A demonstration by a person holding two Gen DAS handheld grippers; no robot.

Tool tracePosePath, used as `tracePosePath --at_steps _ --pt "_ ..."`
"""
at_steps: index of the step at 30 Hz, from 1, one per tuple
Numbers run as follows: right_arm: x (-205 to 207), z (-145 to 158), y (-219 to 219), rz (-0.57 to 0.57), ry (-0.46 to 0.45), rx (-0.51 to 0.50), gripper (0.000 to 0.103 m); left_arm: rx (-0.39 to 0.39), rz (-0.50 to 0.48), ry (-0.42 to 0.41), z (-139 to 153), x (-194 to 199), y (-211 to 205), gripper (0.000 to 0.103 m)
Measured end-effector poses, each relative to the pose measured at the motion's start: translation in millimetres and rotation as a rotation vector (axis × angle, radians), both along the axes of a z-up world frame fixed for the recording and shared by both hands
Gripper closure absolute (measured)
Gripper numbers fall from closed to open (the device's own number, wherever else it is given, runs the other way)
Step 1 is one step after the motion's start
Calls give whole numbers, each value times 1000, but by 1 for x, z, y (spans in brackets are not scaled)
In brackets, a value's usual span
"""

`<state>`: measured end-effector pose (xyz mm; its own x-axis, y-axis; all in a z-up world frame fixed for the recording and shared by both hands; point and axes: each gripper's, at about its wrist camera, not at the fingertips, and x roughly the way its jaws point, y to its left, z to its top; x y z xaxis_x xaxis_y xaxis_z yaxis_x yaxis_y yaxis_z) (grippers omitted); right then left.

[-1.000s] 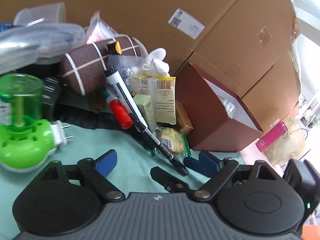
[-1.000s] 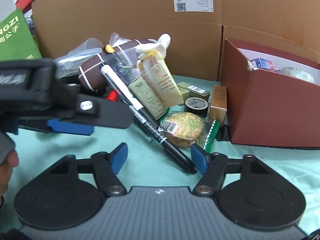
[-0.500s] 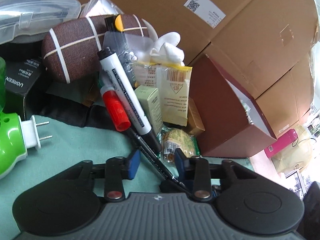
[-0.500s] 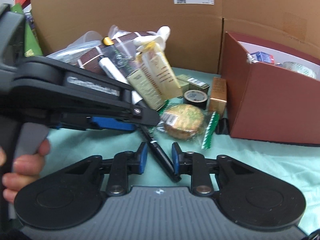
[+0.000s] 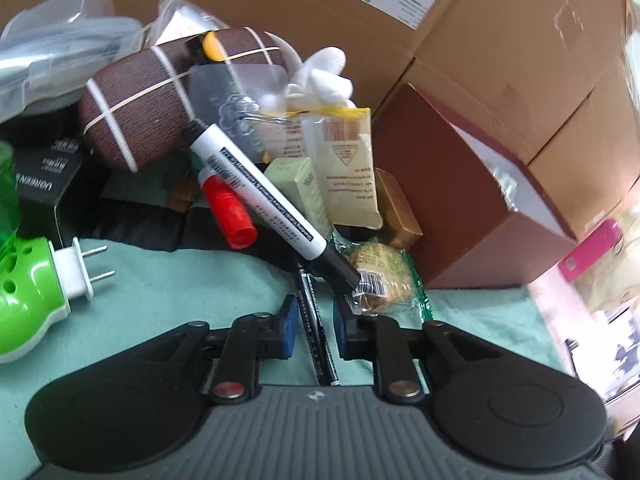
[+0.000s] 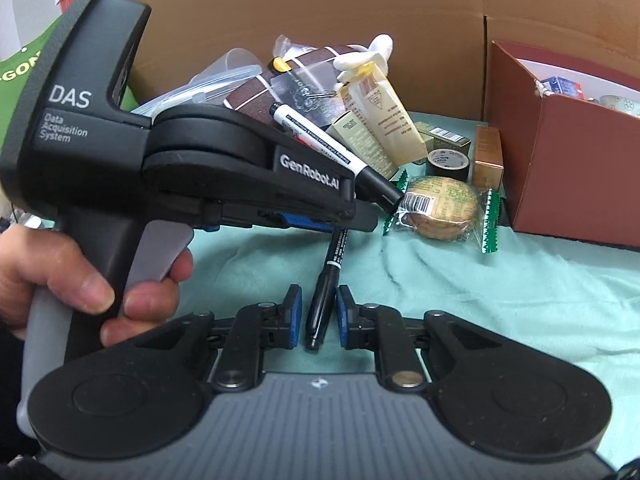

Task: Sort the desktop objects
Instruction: 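Close both tools together on the thin black marker, then lift and carry the black marker with both tools over the red box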

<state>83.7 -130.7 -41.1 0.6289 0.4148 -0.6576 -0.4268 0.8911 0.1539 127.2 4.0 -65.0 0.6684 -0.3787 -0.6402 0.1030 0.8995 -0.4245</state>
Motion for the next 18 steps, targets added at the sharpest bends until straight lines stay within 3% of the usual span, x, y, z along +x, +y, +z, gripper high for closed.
tracePosePath --at_steps 2,9,18 --pt "0 -1 -1 -11 -7 6 86 34 -8 -4 1 1 -4 90" --pt "5 -3 -6 -60 2 73 86 39 5 -6 1 1 -6 88" --pt "-1 -4 -7 -60 4 75 90 51 -6 11 1 -4 -16 93"
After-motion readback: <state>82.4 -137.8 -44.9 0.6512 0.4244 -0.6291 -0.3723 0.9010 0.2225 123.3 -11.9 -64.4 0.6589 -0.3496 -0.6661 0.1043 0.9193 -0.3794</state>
